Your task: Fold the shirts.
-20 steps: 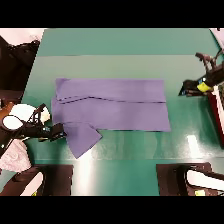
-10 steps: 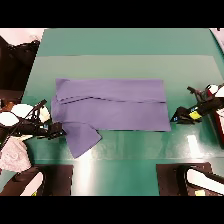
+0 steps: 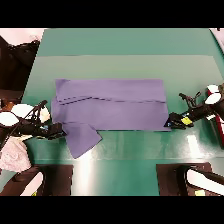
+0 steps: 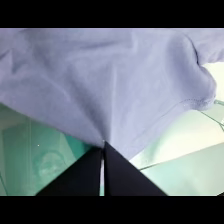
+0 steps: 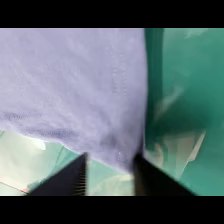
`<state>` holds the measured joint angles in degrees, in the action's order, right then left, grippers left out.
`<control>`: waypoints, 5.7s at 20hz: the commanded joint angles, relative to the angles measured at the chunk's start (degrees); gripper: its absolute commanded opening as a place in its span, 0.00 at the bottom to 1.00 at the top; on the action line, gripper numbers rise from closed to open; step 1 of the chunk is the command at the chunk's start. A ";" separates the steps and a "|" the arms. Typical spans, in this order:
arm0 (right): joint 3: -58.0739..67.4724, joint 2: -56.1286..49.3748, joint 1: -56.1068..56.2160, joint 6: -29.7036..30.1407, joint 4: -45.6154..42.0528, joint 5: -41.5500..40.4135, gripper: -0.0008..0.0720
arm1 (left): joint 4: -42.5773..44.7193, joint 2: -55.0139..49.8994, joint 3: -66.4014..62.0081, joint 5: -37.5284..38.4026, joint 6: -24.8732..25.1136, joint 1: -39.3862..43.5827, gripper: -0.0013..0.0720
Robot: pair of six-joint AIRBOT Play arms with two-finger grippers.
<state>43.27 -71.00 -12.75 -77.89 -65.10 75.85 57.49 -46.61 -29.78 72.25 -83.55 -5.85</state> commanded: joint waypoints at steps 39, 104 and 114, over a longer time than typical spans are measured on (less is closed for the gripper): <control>26.16 -6.16 -0.85 1.36 0.96 -13.81 0.03 | 3.58 -9.92 -14.14 -45.33 -1.99 11.69 0.05; 65.57 -20.04 22.86 7.85 32.04 7.89 0.03 | 9.64 -59.60 -84.02 -1.90 -4.94 27.02 0.05; 65.59 -29.09 38.91 10.56 32.04 -4.66 0.03 | 21.75 -35.91 -88.13 6.62 -2.47 8.96 0.05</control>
<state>108.84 -96.64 21.47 -68.84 -33.04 75.70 75.09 -88.42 -117.51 76.90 -87.53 7.25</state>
